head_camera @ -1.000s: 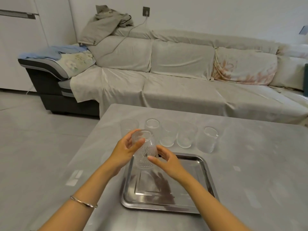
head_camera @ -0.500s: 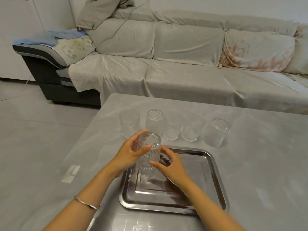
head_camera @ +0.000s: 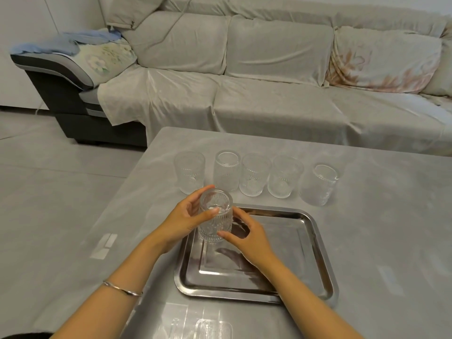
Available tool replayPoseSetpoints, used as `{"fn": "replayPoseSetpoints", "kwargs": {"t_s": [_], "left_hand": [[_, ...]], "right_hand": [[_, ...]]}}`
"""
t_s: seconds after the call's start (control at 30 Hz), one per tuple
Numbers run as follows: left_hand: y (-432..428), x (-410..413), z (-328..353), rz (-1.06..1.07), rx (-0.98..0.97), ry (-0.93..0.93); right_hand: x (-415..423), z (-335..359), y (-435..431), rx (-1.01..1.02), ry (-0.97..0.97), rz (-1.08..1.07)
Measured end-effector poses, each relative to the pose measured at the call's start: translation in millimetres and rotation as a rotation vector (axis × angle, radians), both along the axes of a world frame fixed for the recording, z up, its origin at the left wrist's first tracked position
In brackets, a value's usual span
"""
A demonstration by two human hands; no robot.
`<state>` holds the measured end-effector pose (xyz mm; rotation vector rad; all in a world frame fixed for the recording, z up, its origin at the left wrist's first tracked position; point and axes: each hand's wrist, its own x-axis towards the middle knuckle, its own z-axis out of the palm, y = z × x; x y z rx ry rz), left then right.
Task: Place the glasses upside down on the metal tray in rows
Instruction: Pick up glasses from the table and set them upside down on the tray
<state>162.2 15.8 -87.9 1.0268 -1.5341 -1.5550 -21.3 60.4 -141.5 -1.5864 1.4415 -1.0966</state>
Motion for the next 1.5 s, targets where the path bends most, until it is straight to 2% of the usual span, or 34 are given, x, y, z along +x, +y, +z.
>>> {"fn": "replayPoseSetpoints", "kwargs": {"t_s": [0.23,0.43,0.63,0.77,0.93,1.27,1.5], "left_hand": [[1,1,14,0.052,-0.06,-0.024],[-10,-17,55,0.198,-0.3,-0.077],[-33,-85,78,0.094,-0.447,-0.202],[-48,-136,74,0.028,-0.506,-0.299],[-74,-180,64,-0.02,-0.567,-0.518],[-108,-204,32,0.009,-0.632,-0.777],[-109,-204,25,0.007,-0.638,-0.803]], "right_hand": [[-16,22,9,0.002,-0.062,-0.023],[-83,76,20,-0.099,-0.029,-0.152],[-165,108,23,-0.167,-0.026,-0.323],[-206,104,13,-0.104,-0.018,-0.384],[-231,87,-12,-0.033,-0.002,-0.376],[-235,52,-59,0.018,-0.018,-0.289],[-234,44,-63,-0.062,-0.019,-0.332]]}}
